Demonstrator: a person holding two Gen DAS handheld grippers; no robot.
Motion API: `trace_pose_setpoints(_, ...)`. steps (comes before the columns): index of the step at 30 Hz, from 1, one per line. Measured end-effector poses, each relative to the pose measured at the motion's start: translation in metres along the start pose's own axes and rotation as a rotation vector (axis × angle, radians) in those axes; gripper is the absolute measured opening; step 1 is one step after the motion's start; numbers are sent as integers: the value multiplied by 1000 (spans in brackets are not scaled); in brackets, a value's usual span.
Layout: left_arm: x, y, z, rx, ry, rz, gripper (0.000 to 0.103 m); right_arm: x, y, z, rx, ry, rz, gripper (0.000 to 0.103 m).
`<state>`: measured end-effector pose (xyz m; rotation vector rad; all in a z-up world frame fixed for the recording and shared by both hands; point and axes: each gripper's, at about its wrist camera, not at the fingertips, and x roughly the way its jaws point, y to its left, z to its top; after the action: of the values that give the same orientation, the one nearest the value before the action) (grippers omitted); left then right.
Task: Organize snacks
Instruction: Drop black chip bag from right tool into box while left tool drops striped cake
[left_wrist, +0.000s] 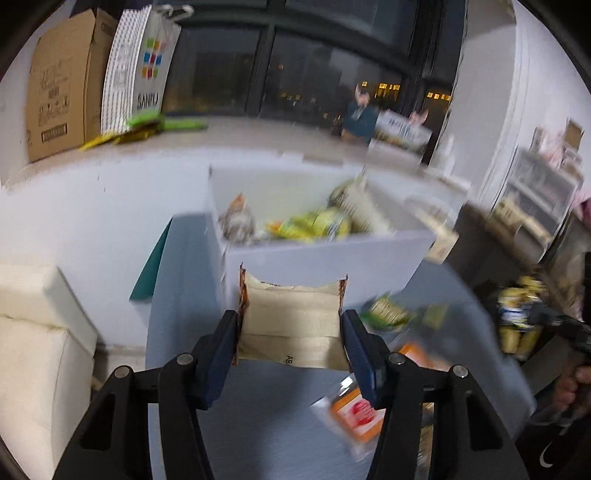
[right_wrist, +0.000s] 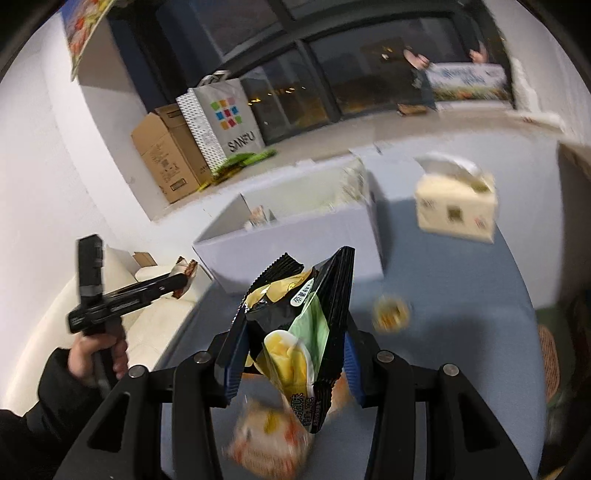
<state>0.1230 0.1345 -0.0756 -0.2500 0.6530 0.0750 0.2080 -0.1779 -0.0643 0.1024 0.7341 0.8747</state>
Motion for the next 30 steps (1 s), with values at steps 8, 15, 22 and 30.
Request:
trace_pose_setpoints(8,11,-12,56,0,-64,-18,61,62,20,95,-4,-53,0,50)
trace_pose_setpoints(15,54,-18,115,50,-74,26,62,126,0,149,97,-16,-51,51)
trace_pose_setpoints(22,72,-14,121,57,-58,79,103,138,-23,157,150,-27,-24,103)
trace_pose_setpoints(30,49,-21,103,63,-70,71,103,112,-2,142,9,-15,-50,103)
